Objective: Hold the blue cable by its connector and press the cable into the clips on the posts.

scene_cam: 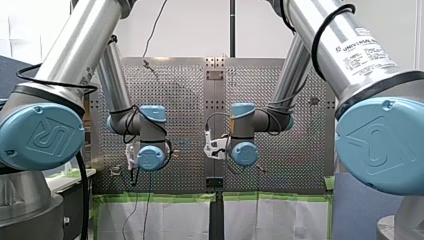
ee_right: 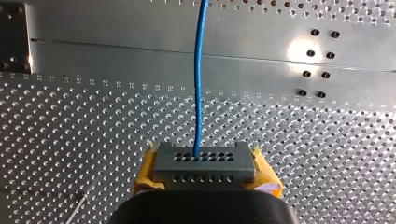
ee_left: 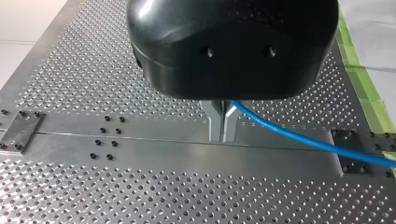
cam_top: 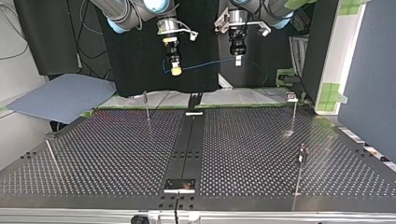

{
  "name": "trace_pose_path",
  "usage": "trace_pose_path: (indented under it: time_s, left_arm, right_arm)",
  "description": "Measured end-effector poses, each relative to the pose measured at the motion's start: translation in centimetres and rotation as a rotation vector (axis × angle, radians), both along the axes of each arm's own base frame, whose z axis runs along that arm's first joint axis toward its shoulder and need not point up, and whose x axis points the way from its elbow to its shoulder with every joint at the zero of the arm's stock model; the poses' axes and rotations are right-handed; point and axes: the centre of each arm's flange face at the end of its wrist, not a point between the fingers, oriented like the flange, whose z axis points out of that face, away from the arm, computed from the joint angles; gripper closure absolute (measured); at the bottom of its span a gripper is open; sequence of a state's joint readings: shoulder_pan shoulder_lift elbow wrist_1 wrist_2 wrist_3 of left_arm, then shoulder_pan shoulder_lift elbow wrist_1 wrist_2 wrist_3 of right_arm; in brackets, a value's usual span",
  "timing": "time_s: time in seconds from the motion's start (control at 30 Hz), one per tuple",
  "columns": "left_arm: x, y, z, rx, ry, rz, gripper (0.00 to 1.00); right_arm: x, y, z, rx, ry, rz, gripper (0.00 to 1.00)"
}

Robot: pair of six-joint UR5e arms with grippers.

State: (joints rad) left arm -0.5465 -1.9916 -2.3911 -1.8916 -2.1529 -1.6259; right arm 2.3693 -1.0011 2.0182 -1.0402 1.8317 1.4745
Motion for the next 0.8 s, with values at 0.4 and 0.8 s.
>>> trace_pose_path:
  time_s: [0.4,0.8]
  left_arm:
    - [0.00,0.00,0.00,0.000,0.000,0.000,1.00]
    - [0.00,0.00,0.00,0.000,0.000,0.000,1.00]
  right_arm:
    - [0.00,0.00,0.00,0.000,0.000,0.000,1.00]
    - [0.00,-0.01,0.00,0.000,0.000,0.000,1.00]
